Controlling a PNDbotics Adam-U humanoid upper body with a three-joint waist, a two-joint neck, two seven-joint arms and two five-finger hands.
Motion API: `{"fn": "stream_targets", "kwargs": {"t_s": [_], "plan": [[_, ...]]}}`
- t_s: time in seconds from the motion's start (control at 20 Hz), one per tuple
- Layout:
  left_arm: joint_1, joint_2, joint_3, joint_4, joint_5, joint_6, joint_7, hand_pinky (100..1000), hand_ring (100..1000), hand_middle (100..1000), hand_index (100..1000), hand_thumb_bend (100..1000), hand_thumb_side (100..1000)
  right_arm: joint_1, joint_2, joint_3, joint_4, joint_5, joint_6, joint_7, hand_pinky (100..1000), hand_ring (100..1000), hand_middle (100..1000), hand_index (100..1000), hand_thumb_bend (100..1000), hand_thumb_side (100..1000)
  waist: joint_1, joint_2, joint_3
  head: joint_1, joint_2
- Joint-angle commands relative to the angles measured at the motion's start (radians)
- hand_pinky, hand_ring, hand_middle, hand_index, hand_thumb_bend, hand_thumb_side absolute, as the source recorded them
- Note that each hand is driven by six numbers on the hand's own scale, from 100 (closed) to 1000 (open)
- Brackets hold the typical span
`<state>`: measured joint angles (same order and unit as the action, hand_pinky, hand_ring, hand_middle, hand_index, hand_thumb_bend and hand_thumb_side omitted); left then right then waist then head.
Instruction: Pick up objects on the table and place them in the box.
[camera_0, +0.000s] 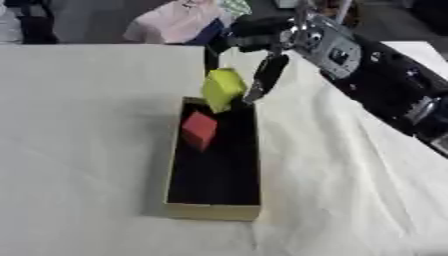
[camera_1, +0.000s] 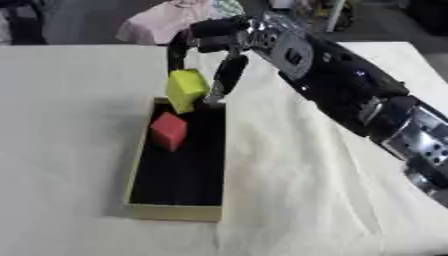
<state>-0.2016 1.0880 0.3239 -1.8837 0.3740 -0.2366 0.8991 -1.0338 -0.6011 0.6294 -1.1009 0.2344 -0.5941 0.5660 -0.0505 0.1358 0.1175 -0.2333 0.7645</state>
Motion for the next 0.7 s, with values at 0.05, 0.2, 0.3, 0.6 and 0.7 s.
{"fn": "stream_targets", "kwargs": {"t_s": [0.05,0.2,0.3,0.6,0.7], "plan": [[-0.008,0.043,0.007,-0.005,0.000,-0.004,0.008,834,907,917,877,359,898,-0.029,-0.006,0.009,0.033,0.047,-0.313,0.337,893,851,836,880,596,408,0.009,-0.011,0.004,-0.008,0.005],[-0.009,0.042,0.008,-0.005,0.001,-0.004,0.008,834,907,917,877,359,897,-0.036,0.005,0.031,0.057,0.092,-0.313,0.341,915,877,852,902,614,421,0.009,-0.010,0.007,-0.012,0.005],[-0.009,0.041,0.009,-0.005,0.001,-0.004,0.008,834,907,917,877,359,897,-0.035,0.013,0.029,0.065,0.123,-0.313,0.341,915,877,852,902,614,421,0.009,-0.009,0.007,-0.012,0.005],[-0.011,0.039,0.010,-0.001,0.005,-0.006,0.008,833,906,915,875,360,895,-0.044,0.045,0.009,0.094,0.211,-0.313,0.341,946,903,857,942,652,440,0.009,-0.009,0.010,-0.013,0.005],[-0.012,0.038,0.011,-0.001,0.006,-0.006,0.008,833,906,914,875,360,896,-0.050,0.053,-0.017,0.095,0.224,-0.313,0.341,936,894,849,933,633,443,0.010,-0.009,0.010,-0.015,0.005]]}}
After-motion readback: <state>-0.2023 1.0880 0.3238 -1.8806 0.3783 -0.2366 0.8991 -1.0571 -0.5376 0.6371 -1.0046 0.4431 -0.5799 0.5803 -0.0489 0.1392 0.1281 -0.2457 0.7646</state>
